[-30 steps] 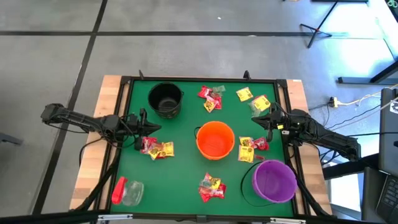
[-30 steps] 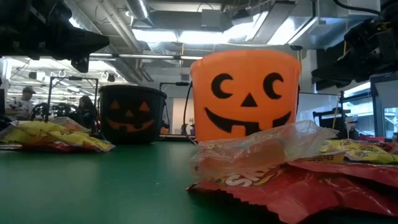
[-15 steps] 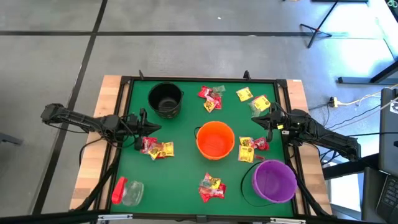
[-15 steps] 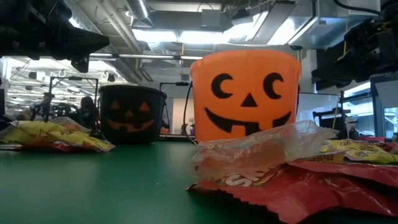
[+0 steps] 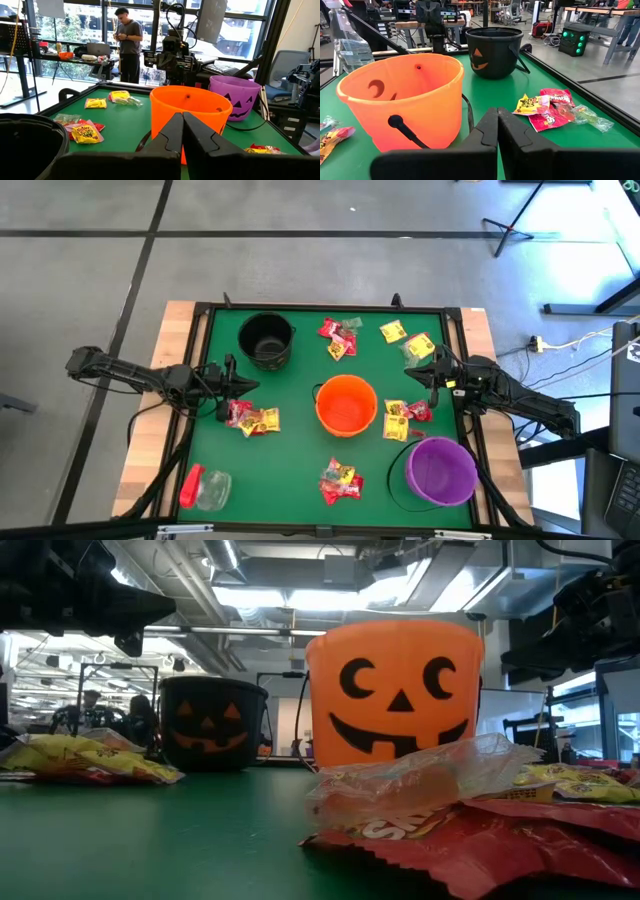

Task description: Sort candy

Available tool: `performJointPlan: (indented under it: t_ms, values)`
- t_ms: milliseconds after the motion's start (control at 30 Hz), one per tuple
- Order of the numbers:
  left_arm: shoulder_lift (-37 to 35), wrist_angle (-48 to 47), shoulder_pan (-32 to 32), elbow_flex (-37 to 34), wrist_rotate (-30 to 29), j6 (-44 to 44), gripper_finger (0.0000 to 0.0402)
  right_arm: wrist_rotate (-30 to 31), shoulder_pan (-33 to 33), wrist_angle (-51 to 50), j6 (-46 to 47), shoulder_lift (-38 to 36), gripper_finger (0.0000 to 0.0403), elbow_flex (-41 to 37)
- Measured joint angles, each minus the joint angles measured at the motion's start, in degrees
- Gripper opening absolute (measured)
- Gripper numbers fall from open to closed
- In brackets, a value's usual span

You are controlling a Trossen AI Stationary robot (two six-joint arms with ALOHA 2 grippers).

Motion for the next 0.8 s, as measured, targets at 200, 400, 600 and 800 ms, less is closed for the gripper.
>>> performJointPlan:
  t_ms: [200,400,600,800]
  values:
    - [0.0,0.0,0.0,0.0,0.0,0.0,0.0000,0.0,0.0,0.0,0.0,0.0,0.0001,0.0]
    - [0.0,0.2,0.0,0.0,0.0,1.0,0.0000,0.0,0.0,0.0,0.0,0.0,0.0001,0.0]
    - [0.0,0.2,0.0,0.0,0.0,1.7,0.0000,0.0,0.0,0.0,0.0,0.0,0.0001,0.0]
    - [0.0,0.2,0.0,0.0,0.5,1.4,0.0000,0.0,0.0,0.0,0.0,0.0,0.0001,0.0]
